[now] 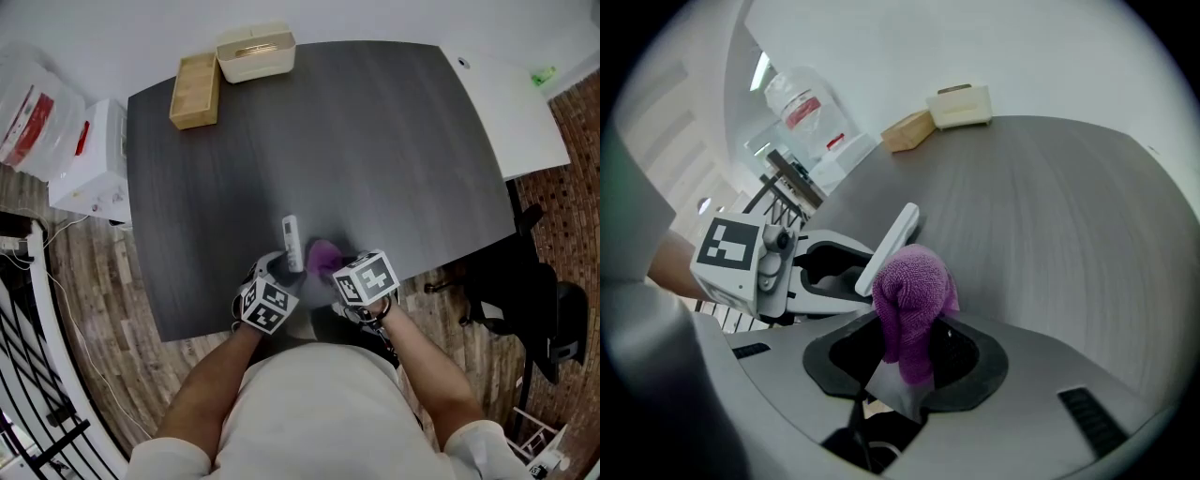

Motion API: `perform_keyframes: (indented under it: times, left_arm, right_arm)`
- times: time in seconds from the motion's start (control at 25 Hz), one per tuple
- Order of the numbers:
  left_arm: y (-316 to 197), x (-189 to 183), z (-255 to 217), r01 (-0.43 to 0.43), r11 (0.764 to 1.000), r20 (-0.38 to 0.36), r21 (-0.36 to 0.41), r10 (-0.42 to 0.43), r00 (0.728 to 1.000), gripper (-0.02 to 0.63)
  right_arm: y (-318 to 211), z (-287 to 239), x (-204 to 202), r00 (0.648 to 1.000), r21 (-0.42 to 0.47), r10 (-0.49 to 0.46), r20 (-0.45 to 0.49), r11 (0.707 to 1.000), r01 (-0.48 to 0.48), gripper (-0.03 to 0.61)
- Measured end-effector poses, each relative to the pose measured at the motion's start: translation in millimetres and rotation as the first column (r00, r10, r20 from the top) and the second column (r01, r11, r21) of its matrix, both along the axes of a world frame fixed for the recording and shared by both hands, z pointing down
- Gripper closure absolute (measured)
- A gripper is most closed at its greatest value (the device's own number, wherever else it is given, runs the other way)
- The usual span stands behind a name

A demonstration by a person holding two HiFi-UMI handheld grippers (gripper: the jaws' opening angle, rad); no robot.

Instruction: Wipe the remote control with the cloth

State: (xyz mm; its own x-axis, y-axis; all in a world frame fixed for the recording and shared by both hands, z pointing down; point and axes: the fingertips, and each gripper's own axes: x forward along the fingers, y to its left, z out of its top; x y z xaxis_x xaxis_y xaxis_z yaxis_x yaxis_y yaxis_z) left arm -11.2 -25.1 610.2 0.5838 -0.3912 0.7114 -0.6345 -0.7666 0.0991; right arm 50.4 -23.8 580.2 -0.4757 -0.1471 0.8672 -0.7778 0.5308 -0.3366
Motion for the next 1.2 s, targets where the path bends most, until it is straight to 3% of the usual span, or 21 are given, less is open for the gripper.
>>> perform_keyframes:
  times: [0.24, 0.32, 0.4, 0.48, 0.64, 0.8, 0.88, 0.96, 1.08, 1.2]
  left_arm:
    - [4.6, -9.6, -3.6, 0.066, 0.997, -0.111, -0.045, -0.071, 0.991, 0.401]
    - [5.8, -15.8, -3.9, 0.084, 0.995, -0.115, -0.056, -0.090, 0.989, 0.417]
    - [7.1, -22.1, -3.5, 0.097, 0.994, -0.106, -0.059, -0.103, 0.989, 0.508]
    - [7.9, -25.2, -2.7, 0.093, 0.994, -0.102, -0.061, -0.099, 0.990, 0.511]
    - [9.1, -24.5, -2.2, 0.078, 0.994, -0.104, -0.070, -0.085, 0.991, 0.512]
    - [9.7, -23.8, -3.0, 0.054, 0.996, -0.056, -0.068, -0.058, 0.997, 0.513]
    - [9.7, -22.3, -3.3, 0.038, 0.998, -0.021, -0.058, -0.039, 0.999, 0.514]
    - [10.3, -20.6, -3.5, 0.032, 0.998, 0.000, -0.057, -0.032, 0.999, 0.515]
    - [10.2, -19.2, -4.0, 0.033, 0.997, 0.007, -0.066, -0.032, 0.999, 0.517]
    - [10.4, -19.6, -4.0, 0.026, 0.997, 0.013, -0.066, -0.025, 1.000, 0.517]
  right_arm:
    - [2.3, 0.9, -35.6, 0.984, 0.047, -0.177, -0.035, 0.983, 0.179, 0.454]
    - [2.2, 0.1, -36.4, 0.976, 0.063, -0.212, -0.059, 0.974, 0.216, 0.454]
    - [-2.0, -4.1, -32.0, 0.967, 0.093, -0.234, -0.098, 0.966, 0.243, 0.454]
    - [-6.3, -14.7, -31.3, 0.952, 0.132, -0.272, -0.140, 0.948, 0.290, 0.454]
    - [1.6, -35.9, -50.0, 0.887, 0.161, -0.423, -0.183, 0.877, 0.452, 0.454]
    - [13.8, -39.2, -79.1, 0.754, 0.129, -0.615, -0.232, 0.749, 0.650, 0.454]
    - [10.4, -29.6, -87.3, 0.705, 0.089, -0.660, -0.258, 0.711, 0.698, 0.454]
    - [-2.7, -18.8, -87.1, 0.705, 0.058, -0.653, -0.277, 0.721, 0.690, 0.454]
    - [-27.3, -16.8, -80.3, 0.763, 0.046, -0.586, -0.273, 0.784, 0.619, 0.454]
    - [-53.5, -14.8, -70.0, 0.798, 0.054, -0.522, -0.301, 0.826, 0.561, 0.454]
